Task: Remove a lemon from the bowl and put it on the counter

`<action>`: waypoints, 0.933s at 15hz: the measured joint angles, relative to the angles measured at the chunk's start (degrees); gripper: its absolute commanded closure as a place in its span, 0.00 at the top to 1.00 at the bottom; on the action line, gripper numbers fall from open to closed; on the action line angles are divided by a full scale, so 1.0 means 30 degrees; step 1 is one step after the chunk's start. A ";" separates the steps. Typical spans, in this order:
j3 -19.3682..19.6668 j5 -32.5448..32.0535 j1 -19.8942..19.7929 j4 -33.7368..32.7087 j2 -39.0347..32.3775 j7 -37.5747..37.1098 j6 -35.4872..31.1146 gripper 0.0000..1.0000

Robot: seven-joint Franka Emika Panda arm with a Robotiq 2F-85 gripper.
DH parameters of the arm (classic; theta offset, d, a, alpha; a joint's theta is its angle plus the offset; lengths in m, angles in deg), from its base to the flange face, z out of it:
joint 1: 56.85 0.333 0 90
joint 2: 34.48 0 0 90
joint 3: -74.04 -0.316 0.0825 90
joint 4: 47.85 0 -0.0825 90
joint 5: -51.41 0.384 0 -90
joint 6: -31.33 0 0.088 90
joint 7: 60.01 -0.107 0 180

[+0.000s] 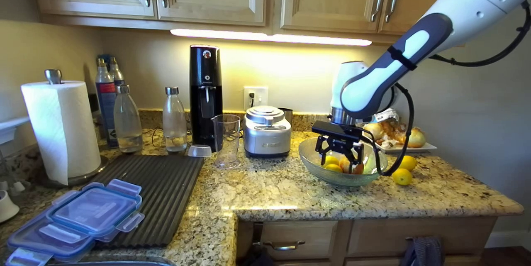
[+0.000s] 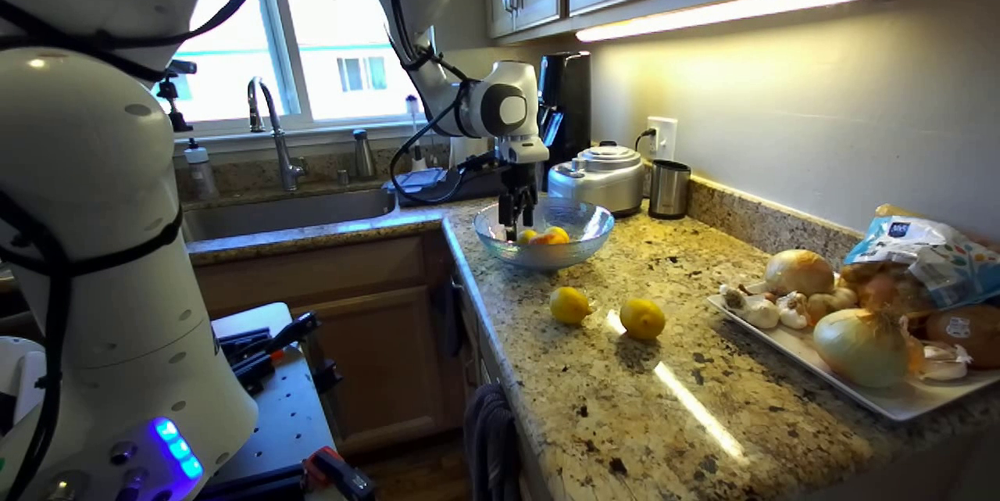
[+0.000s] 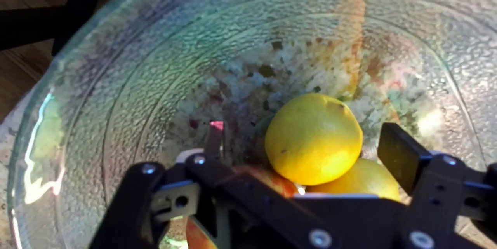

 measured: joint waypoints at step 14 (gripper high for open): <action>-0.0186 -0.0020 0.0005 -0.0587 -0.0721 -0.0167 0.0292 1.00</action>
